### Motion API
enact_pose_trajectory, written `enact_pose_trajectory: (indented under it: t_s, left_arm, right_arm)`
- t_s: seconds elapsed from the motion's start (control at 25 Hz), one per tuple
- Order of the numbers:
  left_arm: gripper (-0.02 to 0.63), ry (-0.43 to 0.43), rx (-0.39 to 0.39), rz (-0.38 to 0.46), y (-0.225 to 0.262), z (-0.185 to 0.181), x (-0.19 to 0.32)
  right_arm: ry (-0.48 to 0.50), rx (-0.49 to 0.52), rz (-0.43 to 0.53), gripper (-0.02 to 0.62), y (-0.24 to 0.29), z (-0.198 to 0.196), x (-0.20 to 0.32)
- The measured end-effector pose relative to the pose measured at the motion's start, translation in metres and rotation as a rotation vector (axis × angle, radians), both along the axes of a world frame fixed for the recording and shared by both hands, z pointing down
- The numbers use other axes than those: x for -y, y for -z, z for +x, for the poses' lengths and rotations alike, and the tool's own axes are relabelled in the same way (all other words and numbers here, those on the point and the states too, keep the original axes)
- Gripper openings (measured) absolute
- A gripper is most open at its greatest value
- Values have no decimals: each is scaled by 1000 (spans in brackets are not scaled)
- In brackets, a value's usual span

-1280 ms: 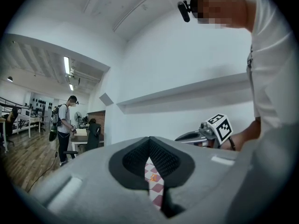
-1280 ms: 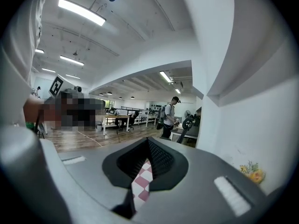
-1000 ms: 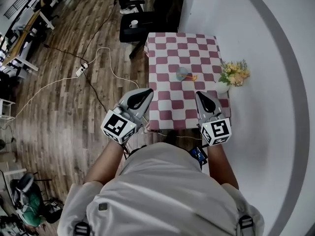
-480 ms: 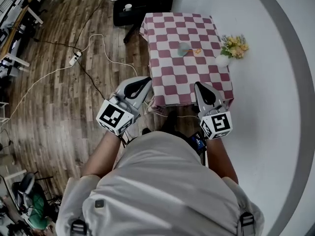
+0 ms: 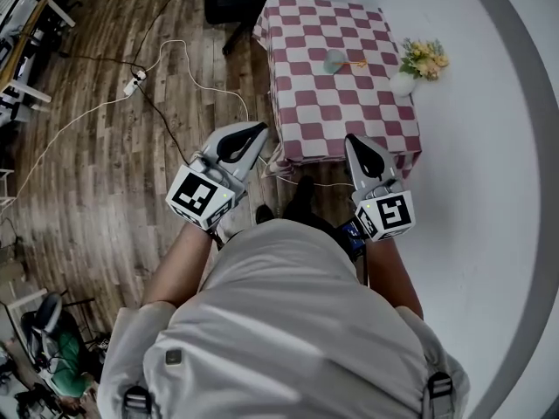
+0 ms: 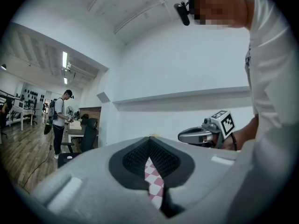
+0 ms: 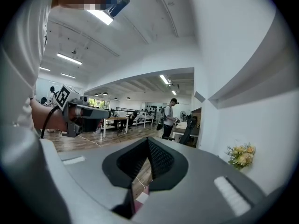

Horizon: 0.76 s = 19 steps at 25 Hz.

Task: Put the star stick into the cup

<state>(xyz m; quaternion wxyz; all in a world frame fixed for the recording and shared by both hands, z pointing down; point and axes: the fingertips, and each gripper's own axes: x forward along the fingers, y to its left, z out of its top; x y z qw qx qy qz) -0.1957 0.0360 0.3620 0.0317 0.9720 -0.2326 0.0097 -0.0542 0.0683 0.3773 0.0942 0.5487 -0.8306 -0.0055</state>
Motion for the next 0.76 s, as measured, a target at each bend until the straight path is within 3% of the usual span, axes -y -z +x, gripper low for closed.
enact_pose_trajectory:
  t_s: [0.56, 0.76]
  left_arm:
    - [0, -16, -6, 9, 4, -2, -7]
    - [0, -2, 27, 52, 7, 1, -5]
  right_arm:
    - [13, -21, 21, 11, 8, -5, -7]
    - [17, -25, 22, 11, 6, -4, -4]
